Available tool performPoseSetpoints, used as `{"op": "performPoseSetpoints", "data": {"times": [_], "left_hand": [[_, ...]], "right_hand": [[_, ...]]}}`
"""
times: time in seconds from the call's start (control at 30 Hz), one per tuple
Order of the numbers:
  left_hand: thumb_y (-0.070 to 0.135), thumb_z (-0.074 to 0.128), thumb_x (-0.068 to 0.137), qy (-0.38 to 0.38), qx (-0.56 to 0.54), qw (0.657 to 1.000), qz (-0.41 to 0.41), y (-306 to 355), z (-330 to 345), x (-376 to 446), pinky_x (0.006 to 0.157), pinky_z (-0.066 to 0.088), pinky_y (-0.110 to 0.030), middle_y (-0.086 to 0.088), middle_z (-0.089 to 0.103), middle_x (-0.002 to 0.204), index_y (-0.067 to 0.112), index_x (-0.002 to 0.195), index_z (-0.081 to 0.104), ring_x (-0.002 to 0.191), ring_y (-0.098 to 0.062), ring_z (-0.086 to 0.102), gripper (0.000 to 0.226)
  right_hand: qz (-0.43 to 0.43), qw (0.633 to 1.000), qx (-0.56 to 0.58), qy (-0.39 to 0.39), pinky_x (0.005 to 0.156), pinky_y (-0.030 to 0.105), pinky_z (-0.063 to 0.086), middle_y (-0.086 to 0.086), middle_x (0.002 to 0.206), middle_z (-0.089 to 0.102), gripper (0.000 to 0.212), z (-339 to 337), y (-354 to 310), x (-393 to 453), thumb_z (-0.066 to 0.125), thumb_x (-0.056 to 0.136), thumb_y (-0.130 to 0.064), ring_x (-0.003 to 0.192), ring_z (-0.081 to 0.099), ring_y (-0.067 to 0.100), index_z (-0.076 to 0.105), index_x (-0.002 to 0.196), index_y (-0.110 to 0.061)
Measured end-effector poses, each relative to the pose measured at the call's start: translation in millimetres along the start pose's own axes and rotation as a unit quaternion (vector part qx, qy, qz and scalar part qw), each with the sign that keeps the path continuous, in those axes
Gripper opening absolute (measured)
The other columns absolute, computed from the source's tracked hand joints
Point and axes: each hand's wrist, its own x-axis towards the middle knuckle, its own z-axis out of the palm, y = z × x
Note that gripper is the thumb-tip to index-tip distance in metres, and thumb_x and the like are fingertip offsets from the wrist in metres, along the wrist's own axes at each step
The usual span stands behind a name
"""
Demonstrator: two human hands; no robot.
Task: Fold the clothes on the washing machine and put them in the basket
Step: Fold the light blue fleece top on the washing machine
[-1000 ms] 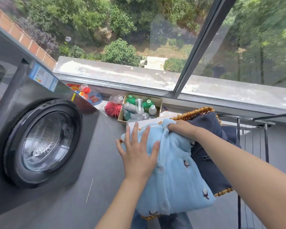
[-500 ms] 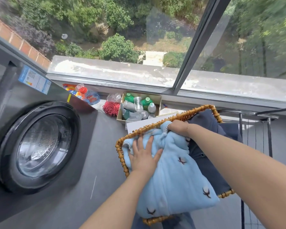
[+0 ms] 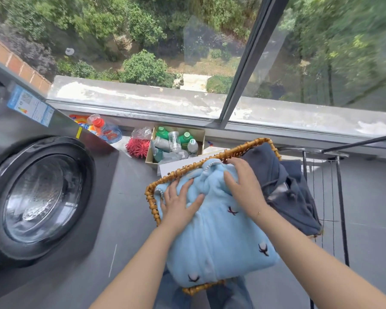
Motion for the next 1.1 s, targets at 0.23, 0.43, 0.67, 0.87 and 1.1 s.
{"op": "performPoseSetpoints", "data": {"times": [0.23,0.43,0.67,0.87,1.1], "left_hand": [[0.084,0.04,0.059,0.089,-0.124,0.988,-0.015,-3,8,-49,0.11,-0.027,-0.038,0.01,-0.03,0.155,0.045,0.146,0.005,0.141,-0.001,-0.026,0.102],[0.09,0.027,0.066,0.086,0.028,0.995,-0.036,2,24,-40,0.1,-0.035,-0.044,0.008,-0.054,0.139,0.041,0.149,-0.009,0.139,-0.016,-0.037,0.103],[0.088,0.009,0.064,0.058,0.062,0.994,-0.064,7,29,-33,0.1,-0.031,-0.052,-0.004,-0.045,0.147,0.04,0.15,-0.013,0.142,-0.029,-0.032,0.101],[0.088,0.029,0.059,0.017,-0.022,0.999,0.023,0,8,-63,0.114,-0.021,-0.043,0.008,-0.044,0.147,0.045,0.144,-0.019,0.138,-0.014,-0.038,0.107],[0.071,0.074,0.055,-0.11,0.122,0.979,0.118,-20,25,-109,0.112,-0.02,-0.047,0.002,-0.054,0.139,0.04,0.136,-0.041,0.126,-0.015,-0.053,0.143]], "right_hand": [[0.133,0.981,0.1,0.104,0.099,0.033,0.042,-0.024,0.116,0.054,0.046,9,20,-153,0.034,0.092,-0.057,0.117,0.048,0.001,0.055,0.124,-0.031],[0.151,0.982,0.065,0.097,0.09,0.027,0.044,-0.021,0.115,0.056,0.045,39,40,-156,0.024,0.099,-0.056,0.111,0.051,-0.002,0.049,0.127,-0.031],[0.186,0.979,0.067,0.051,0.059,0.033,0.031,-0.004,0.076,0.052,0.02,42,46,-130,0.03,0.104,-0.03,0.07,0.054,0.012,0.037,0.086,-0.026],[0.187,0.98,0.059,-0.019,0.065,0.029,0.039,-0.003,0.089,0.055,0.024,31,46,-131,0.03,0.104,-0.036,0.087,0.056,0.018,0.046,0.095,-0.021],[0.245,0.949,0.083,0.179,0.102,0.027,0.033,-0.002,0.118,0.042,0.042,31,13,-197,0.058,0.087,-0.002,0.115,0.042,0.016,0.055,0.128,-0.012]]}}
